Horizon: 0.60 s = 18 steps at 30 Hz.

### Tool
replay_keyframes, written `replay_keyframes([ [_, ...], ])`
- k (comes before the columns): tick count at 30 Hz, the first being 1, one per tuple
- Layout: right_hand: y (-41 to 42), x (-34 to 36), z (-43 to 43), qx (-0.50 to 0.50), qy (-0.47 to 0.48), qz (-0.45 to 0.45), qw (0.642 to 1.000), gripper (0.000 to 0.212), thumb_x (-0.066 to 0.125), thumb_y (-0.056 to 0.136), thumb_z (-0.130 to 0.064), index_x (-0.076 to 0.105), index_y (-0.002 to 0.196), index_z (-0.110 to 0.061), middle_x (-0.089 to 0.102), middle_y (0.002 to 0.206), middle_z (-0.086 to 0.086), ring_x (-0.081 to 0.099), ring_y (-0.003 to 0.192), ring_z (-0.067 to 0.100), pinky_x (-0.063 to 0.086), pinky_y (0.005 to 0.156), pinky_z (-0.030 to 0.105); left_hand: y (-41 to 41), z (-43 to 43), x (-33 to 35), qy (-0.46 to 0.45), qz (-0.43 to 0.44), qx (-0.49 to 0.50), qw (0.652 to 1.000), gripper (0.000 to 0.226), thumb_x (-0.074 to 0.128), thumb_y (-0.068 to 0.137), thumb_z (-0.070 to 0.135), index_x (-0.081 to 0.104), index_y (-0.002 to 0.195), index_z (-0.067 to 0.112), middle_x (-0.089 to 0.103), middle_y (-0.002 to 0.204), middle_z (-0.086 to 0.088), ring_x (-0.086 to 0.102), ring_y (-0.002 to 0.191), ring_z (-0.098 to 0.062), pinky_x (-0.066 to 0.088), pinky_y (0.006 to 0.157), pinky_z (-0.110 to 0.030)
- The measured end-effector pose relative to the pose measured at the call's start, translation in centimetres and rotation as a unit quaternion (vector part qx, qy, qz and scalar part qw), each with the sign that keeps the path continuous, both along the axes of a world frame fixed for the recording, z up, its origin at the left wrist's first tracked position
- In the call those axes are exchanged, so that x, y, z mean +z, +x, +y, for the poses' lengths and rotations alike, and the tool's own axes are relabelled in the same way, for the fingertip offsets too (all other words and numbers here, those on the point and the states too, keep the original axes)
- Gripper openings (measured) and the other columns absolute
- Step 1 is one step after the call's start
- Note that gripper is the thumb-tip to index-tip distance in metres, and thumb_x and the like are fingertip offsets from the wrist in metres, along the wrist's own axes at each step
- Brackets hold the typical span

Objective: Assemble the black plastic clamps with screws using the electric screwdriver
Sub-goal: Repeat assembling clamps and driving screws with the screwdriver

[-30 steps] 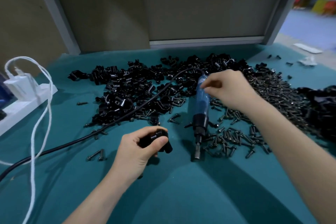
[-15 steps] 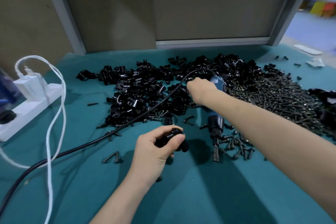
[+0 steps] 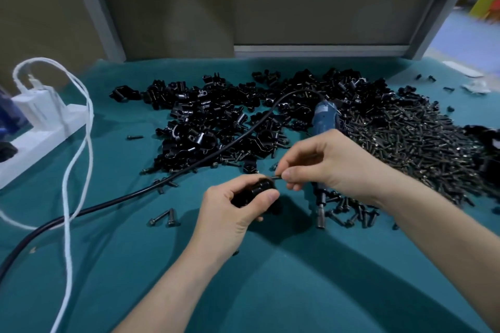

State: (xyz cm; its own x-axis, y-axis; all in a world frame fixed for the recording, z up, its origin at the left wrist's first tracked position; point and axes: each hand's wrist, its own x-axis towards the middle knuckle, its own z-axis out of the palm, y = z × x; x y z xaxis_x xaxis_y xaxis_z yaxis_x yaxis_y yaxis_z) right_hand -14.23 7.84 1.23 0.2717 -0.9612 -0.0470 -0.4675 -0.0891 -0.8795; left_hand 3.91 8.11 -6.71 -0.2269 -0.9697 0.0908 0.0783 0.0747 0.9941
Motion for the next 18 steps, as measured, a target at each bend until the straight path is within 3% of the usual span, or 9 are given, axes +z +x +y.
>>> replay_keyframes([
  [3, 0.64, -0.26, 0.18, 0.023, -0.009, 0.003, 1.0, 0.009, 0.07, 0.081, 0.004, 0.075, 0.081, -0.004, 0.069, 0.064, 0.004, 0.063, 0.057, 0.008, 0.051, 0.062, 0.016, -0.15, 0.28, 0.0, -0.026, -0.014, -0.034, 0.999, 0.014, 0.074, 0.064, 0.036, 0.077, 0.078, 0.038, 0.073, 0.075, 0.001, 0.061, 0.061, -0.005, 0.051, 0.054, -0.018],
  [8, 0.29, -0.32, 0.23, 0.002, -0.015, -0.04, 0.999, 0.011, 0.07, 0.081, 0.006, 0.074, 0.079, -0.004, 0.069, 0.063, 0.006, 0.062, 0.056, 0.009, 0.05, 0.061, 0.016, 0.06, 0.17, 0.06, -0.015, 0.017, -0.019, 1.0, 0.016, 0.075, 0.063, 0.037, 0.077, 0.078, 0.036, 0.073, 0.075, 0.007, 0.064, 0.063, -0.003, 0.051, 0.055, -0.017],
  [13, 0.57, -0.26, 0.27, 0.023, -0.026, 0.009, 0.999, 0.011, 0.071, 0.081, 0.003, 0.075, 0.079, -0.007, 0.069, 0.063, 0.003, 0.06, 0.056, 0.007, 0.048, 0.061, 0.015, 0.05, 0.07, -0.03, -0.015, 0.016, -0.026, 0.999, 0.014, 0.074, 0.065, 0.035, 0.077, 0.078, 0.036, 0.073, 0.074, 0.005, 0.062, 0.06, -0.004, 0.05, 0.055, -0.016],
  [18, 1.04, 0.31, 0.22, 0.051, -0.083, 0.118, 0.988, 0.014, 0.075, 0.08, -0.006, 0.073, 0.078, -0.019, 0.07, 0.07, -0.006, 0.064, 0.061, 0.002, 0.048, 0.063, 0.011, 0.18, 0.02, 0.01, -0.035, -0.034, -0.04, 0.998, 0.011, 0.079, 0.073, 0.028, 0.077, 0.08, 0.036, 0.071, 0.068, 0.004, 0.057, 0.052, -0.004, 0.046, 0.054, -0.013],
])
